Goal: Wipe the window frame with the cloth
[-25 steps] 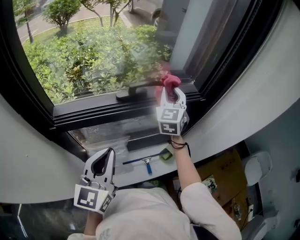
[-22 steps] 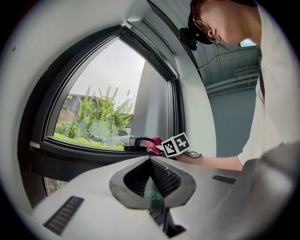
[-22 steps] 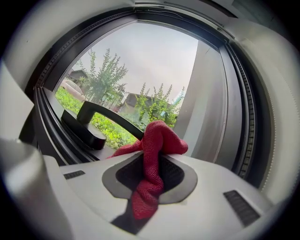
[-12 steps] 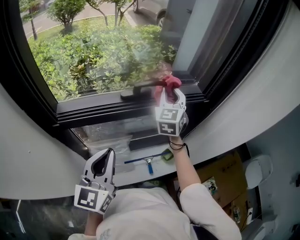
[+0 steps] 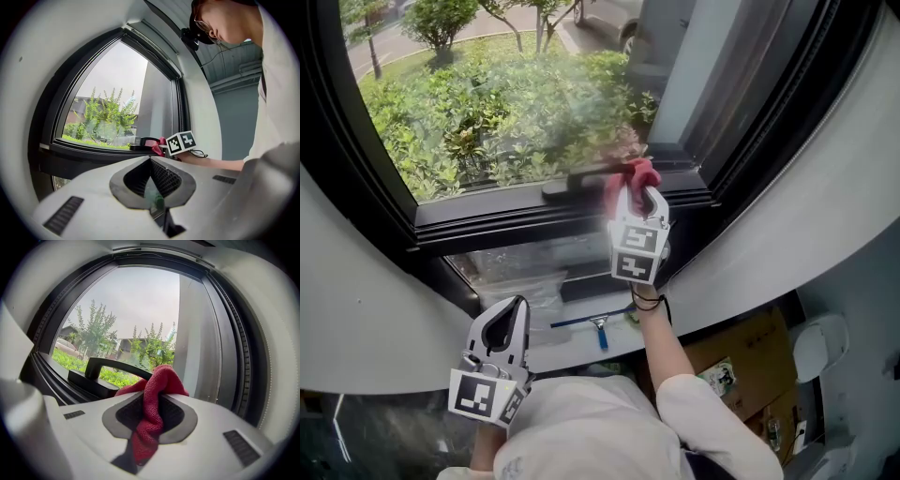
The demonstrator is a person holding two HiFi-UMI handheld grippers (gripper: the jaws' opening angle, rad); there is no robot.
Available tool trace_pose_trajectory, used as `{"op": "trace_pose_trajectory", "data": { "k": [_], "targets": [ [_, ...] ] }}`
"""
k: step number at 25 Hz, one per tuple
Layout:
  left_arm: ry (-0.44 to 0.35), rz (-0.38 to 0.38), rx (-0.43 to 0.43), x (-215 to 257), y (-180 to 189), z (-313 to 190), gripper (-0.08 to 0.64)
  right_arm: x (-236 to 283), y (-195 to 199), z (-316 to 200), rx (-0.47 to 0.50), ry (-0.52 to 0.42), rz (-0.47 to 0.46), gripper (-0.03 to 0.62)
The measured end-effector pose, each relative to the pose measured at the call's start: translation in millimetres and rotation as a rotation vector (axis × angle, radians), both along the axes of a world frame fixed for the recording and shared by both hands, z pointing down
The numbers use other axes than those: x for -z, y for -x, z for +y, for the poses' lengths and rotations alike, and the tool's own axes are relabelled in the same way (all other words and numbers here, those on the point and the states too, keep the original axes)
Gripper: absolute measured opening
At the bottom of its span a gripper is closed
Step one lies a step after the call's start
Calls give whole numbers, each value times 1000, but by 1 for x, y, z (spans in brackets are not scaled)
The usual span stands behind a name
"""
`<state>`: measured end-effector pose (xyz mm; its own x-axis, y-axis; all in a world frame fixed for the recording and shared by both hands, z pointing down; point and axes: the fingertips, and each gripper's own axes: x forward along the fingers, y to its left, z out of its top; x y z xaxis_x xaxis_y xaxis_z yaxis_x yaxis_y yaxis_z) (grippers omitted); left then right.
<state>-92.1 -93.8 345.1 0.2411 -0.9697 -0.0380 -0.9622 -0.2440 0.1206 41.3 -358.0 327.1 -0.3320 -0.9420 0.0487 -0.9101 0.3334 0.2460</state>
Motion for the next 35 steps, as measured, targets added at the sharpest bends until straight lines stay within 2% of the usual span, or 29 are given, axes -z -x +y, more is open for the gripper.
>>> {"op": "trace_pose_trajectory", "data": {
  "k": [6, 11, 18, 21, 27, 35],
  "targets": [
    [-3, -1, -19, 3, -18, -8, 8, 0, 0, 2, 37, -5, -13, 84],
    [-4, 2, -6, 5, -29, -13, 8, 1, 0, 4, 106, -18, -21, 84],
    [-10, 7, 29, 14, -45, -14, 8, 5, -11, 9, 238, -112, 49, 87],
    [-2, 9, 46, 13, -49, -12, 8, 10, -47, 2, 174, -152, 83, 89],
    [21, 1, 76, 8, -50, -10, 8, 13, -135, -30, 24, -171, 59, 87],
    [41, -12, 51, 5, -64, -15, 8, 8, -165, -46, -23, -224, 150, 89]
  ]
}}
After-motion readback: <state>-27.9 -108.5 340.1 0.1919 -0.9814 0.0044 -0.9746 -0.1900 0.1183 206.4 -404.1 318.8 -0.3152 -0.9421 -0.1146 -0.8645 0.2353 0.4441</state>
